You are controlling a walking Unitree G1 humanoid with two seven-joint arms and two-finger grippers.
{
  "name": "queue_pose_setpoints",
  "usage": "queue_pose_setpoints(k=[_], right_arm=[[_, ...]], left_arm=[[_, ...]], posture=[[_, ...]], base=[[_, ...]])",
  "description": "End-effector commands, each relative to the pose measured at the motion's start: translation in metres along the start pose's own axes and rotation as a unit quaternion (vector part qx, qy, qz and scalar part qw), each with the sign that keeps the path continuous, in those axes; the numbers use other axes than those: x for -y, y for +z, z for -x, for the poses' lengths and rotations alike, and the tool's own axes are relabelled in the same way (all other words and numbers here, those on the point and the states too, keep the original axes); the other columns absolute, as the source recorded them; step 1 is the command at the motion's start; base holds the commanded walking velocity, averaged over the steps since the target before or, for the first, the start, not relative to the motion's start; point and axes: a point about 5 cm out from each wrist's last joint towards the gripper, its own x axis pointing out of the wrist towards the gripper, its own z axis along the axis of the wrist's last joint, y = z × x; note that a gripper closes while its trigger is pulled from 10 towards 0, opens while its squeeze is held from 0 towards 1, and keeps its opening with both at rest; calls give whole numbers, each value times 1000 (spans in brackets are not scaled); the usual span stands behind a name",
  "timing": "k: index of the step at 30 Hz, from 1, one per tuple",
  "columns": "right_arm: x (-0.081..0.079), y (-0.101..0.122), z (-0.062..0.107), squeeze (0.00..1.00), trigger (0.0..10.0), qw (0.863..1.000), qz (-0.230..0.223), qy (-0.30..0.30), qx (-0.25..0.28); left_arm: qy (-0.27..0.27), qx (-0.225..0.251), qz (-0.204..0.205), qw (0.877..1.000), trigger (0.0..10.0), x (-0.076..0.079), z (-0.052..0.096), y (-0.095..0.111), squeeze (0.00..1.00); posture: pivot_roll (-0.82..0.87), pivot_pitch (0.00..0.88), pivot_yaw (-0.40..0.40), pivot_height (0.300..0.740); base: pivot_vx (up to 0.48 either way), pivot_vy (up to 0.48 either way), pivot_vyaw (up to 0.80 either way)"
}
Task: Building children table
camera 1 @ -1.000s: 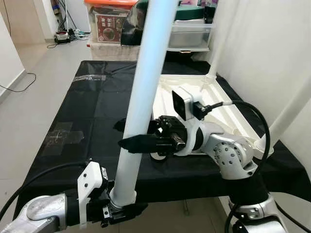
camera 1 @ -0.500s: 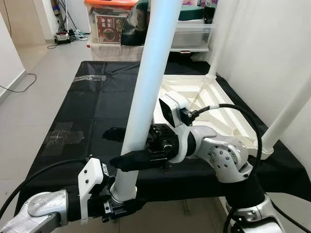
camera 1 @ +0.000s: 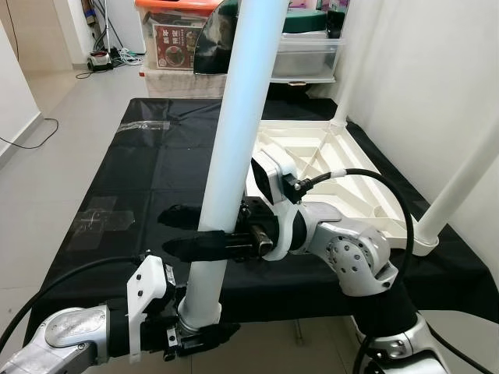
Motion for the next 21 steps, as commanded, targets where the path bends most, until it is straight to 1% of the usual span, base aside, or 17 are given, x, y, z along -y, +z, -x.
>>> queue_pose_setpoints(k=[1,8,9,12,13,14,15,16,17,18,19,20,21], right_arm=[[-2,-6,-3,0,0,1000,-2,5,-12],[-1,-8,-2,0,0,1000,-3,1,-11],[0,-8,-1,0,0,1000,-2,-5,-7],[0,-8,-1,0,0,1000,-2,-5,-7],[1,-8,0,0,0,1000,-2,-10,-5],[1,-8,0,0,0,1000,-2,-10,-5],[4,-7,2,0,0,1000,1,-22,0],[4,-7,2,0,0,1000,1,-22,0],[12,-6,11,0,0,998,12,-64,8],[12,-6,11,0,0,998,12,-64,8],[15,-5,14,0,0,996,16,-83,10],[15,-5,14,0,0,996,16,-83,10],[19,-4,18,0,0,994,21,-105,13]], left_arm=[[-4,-8,0,1000,10000,-1,1,-1,0],[-1,-9,-2,1000,10000,-1,2,-1,0],[40,6,-18,999,10000,-12,4,2,1000],[40,6,-18,999,10000,-12,4,2,1000],[73,20,-31,997,10000,-20,5,5,1000],[73,20,-31,997,10000,-20,5,5,1000],[116,46,-40,991,10000,-30,10,13,1000],[116,46,-40,991,10000,-30,10,13,1000],[149,83,-23,985,10000,-35,23,21,1000],[149,83,-23,985,10000,-35,23,21,1000],[150,89,-14,985,10000,-33,27,22,1000],[150,89,-14,985,10000,-33,27,22,1000],[143,87,-11,986,10000,-29,29,22,1000]], posture=[[60,0,-40,740],[63,0,-40,740],[67,0,-40,740],[67,0,-40,740],[67,0,-40,740],[67,0,-40,740],[68,0,-41,740],[68,0,-41,740],[71,0,-41,740],[71,0,-41,740],[71,0,-41,740],[71,0,-41,740],[72,0,-42,740]], base=[[0,0,0],[0,0,0],[0,0,0],[0,0,0],[0,0,0],[0,0,0],[0,0,0],[0,0,0],[0,0,0],[0,0,0],[0,0,0],[0,0,0],[0,0,0]])
